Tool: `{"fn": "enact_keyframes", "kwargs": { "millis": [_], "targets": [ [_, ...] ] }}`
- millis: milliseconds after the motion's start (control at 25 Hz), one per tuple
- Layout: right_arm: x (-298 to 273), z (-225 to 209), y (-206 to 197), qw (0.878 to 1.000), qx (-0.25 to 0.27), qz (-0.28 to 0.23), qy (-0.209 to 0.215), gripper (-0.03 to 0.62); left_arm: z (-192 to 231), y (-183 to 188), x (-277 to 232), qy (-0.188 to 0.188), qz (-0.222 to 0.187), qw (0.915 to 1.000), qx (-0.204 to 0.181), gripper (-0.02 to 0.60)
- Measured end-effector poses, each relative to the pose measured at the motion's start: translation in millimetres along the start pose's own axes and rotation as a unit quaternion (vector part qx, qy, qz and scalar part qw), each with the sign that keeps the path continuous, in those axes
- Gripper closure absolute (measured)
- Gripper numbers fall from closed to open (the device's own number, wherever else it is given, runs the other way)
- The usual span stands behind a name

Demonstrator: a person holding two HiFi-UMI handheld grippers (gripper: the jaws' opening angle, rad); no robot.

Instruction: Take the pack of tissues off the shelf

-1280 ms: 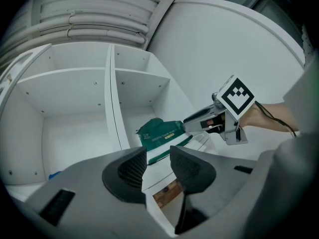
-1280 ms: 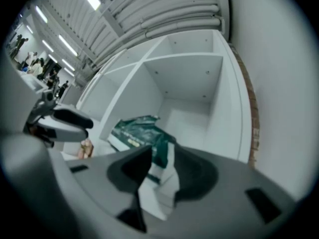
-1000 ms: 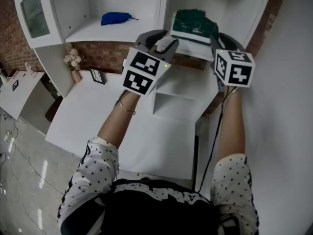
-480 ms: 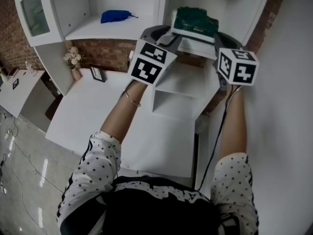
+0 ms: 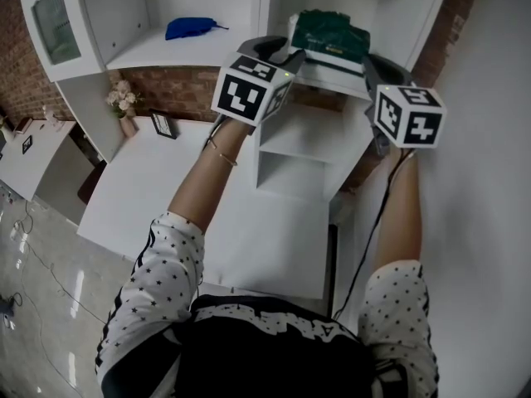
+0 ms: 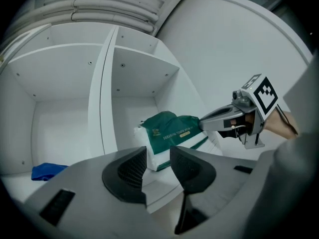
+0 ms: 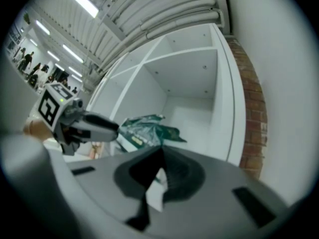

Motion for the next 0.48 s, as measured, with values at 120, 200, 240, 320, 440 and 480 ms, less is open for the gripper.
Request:
{"fn": "enact_keyframes", "kwargs": {
  "millis": [120, 200, 240, 320, 440, 480],
  "targets": [
    [3.7, 1.1, 0.4, 1.000, 0.010, 0.004, 0.006, 0.563, -2.4, 1.5, -5.4, -0.007, 0.006, 1.0000, 0.000, 0.416],
    [5.8, 0.6, 1.3, 1.000, 0.017, 0.006, 0.008, 0.563, -3.4, 2.7, -7.3, -0.010, 0.008, 0.9999, 0.003, 0.416],
    [6.6, 0.6, 1.5, 1.000, 0.019, 0.006, 0.009, 0.563, -3.6, 2.9, -8.0, -0.011, 0.008, 0.9999, 0.008, 0.416],
    [8.1, 0.6, 1.4, 1.000, 0.023, 0.007, 0.011, 0.563, -3.1, 2.4, -9.1, -0.010, 0.009, 0.9998, 0.014, 0.427],
    [9.3, 1.1, 0.8, 1.000, 0.027, 0.006, 0.011, 0.563, -1.6, 0.7, -9.8, -0.002, 0.014, 0.9999, 0.008, 0.473],
    [9.5, 1.5, 0.4, 1.000, 0.029, 0.006, 0.010, 0.563, -1.3, 0.0, -9.6, 0.000, 0.014, 0.9999, 0.007, 0.487]
  ]
}}
Point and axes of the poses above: the fingertips, and each gripper's own axes: x backward along the fingers, z to its left, y out of its top, the point moved 4 cm from there along x, backward along the fingers, and after that the axes turned 8 degrees about -x, right-handed, at the moved point
